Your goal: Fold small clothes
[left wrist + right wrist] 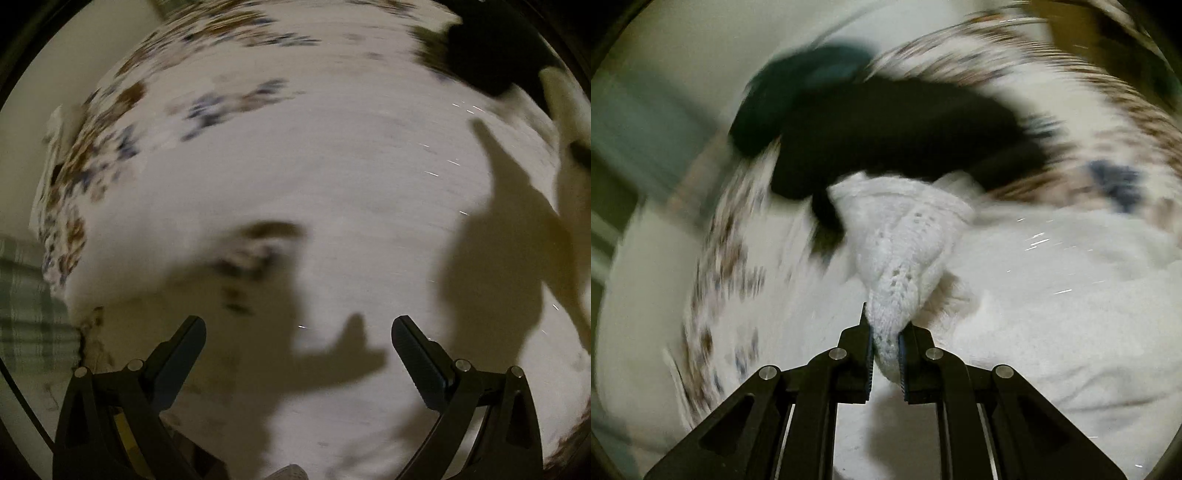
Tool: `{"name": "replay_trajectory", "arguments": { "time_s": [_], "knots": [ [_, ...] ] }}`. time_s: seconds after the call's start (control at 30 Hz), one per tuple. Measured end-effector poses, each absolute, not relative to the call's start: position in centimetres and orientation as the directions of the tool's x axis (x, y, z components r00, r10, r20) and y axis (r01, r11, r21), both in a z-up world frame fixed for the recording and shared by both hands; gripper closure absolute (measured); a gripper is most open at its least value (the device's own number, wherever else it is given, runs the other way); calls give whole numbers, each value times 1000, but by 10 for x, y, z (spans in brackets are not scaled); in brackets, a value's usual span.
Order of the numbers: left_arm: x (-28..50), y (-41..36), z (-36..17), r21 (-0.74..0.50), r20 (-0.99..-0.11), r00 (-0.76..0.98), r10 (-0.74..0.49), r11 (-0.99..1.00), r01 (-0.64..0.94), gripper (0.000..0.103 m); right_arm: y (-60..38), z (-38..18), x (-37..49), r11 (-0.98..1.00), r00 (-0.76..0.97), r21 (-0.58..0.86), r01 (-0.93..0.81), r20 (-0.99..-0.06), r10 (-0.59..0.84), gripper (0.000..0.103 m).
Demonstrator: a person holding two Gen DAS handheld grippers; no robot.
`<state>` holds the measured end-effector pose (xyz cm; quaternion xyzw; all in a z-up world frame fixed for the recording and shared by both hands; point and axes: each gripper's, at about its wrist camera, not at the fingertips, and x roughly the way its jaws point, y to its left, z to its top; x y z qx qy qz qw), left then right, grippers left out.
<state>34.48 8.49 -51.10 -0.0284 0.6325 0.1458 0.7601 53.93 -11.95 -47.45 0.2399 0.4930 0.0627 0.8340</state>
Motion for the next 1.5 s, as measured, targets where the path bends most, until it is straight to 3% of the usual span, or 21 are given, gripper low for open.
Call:
{"name": "replay_trajectory", "arguments": {
  "time_s": [0.1, 0.3, 0.37, 0.4, 0.43, 0.53, 0.73, 0.9, 1.03, 1.13, 1.27, 1.4, 1.47, 1.5],
  "knots": [
    [343, 117, -512, 152, -968, 146, 205, 938, -312, 0, -45, -505, 543, 905, 420, 423, 47, -830, 366, 91],
    [346, 147, -510, 131, -971, 141, 193, 923, -361, 0, -37, -574, 555, 911, 237, 410, 43, -890, 390, 86],
    [349, 145, -506, 108, -973, 152, 173, 926, -362, 0, -53, -577, 554, 858, 195, 508, 79, -852, 486, 63],
    [353, 143, -503, 90, -974, 161, 157, 928, -361, 0, -71, -571, 547, 824, 201, 555, 109, -825, 529, 44],
    [355, 138, -501, 79, -975, 167, 148, 930, -359, 0, -91, -562, 534, 791, 231, 594, 147, -798, 557, 36],
    [369, 123, -495, 29, -975, 197, 102, 939, -343, 0, -158, -544, 491, 740, 310, 615, 271, -784, 538, 35],
    [409, 67, -496, -4, -965, 255, 63, 968, -252, 0, -301, -554, 402, 683, 324, 443, 580, -895, 306, 35],
    [434, 20, -515, 58, -954, 281, 104, 984, -168, 0, -364, -552, 390, 666, 397, 410, 623, -900, 182, 35],
    [436, 11, -545, 151, -957, 230, 179, 979, -134, 0, -387, -575, 398, 700, 234, 209, 683, -970, 60, 36],
    [428, 18, -555, 140, -963, 211, 167, 980, -139, 0, -405, -590, 370, 720, 139, 87, 689, -990, -13, 37],
    [425, 21, -551, 119, -964, 218, 149, 982, -146, 0, -410, -594, 352, 725, 148, 114, 680, -989, 17, 37],
    [409, 41, -524, -5, -963, 263, 53, 977, -214, 0, -409, -559, 346, 715, 239, 203, 669, -970, 51, 35],
    [390, 62, -507, -68, -958, 286, 11, 961, -266, 0, -402, -543, 341, 733, 261, 214, 645, -964, 52, 32],
    [377, 79, -500, -89, -956, 292, 4, 948, -304, 0, -395, -536, 338, 745, 277, 228, 627, -959, 60, 24]
  ]
}}
